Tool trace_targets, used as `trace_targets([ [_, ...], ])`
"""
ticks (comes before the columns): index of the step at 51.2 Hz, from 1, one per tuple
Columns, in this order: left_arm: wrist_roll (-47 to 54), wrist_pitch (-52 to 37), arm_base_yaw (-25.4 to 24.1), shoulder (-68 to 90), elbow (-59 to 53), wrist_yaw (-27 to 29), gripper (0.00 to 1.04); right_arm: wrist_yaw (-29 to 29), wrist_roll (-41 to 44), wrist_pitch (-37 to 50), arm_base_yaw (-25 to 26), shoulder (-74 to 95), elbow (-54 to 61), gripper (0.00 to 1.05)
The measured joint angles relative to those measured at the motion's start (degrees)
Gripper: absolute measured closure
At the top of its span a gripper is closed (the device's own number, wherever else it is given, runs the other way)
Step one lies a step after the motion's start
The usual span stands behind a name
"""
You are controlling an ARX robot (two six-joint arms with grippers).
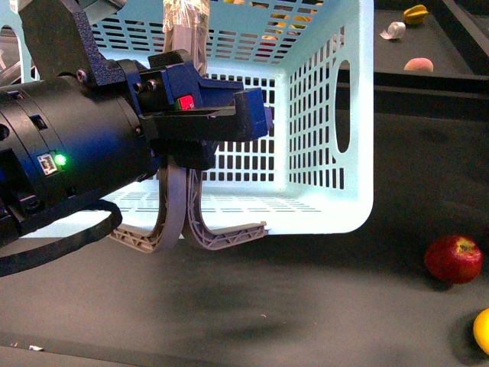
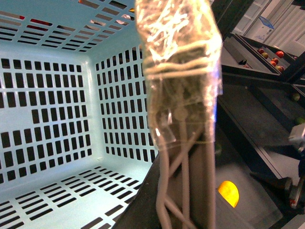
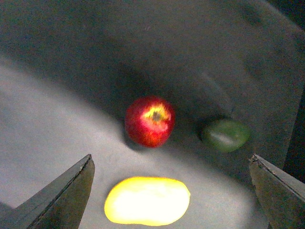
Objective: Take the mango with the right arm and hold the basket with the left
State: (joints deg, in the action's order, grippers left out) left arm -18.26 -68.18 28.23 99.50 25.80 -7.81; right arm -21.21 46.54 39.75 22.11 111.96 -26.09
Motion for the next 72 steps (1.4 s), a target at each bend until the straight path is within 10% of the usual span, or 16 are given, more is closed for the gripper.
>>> trace_targets([
  [31, 0.02, 0.0, 0.0, 0.0, 0.0, 0.07, 0.99, 9.11, 42.12, -7.39, 5.62, 29.64, -15.96, 0.08],
  [72, 0.0, 0.0, 0.0, 0.0, 0.0, -0.02, 0.99, 8.22, 33.09, -7.56, 4.37, 40.09, -25.97, 0.08],
])
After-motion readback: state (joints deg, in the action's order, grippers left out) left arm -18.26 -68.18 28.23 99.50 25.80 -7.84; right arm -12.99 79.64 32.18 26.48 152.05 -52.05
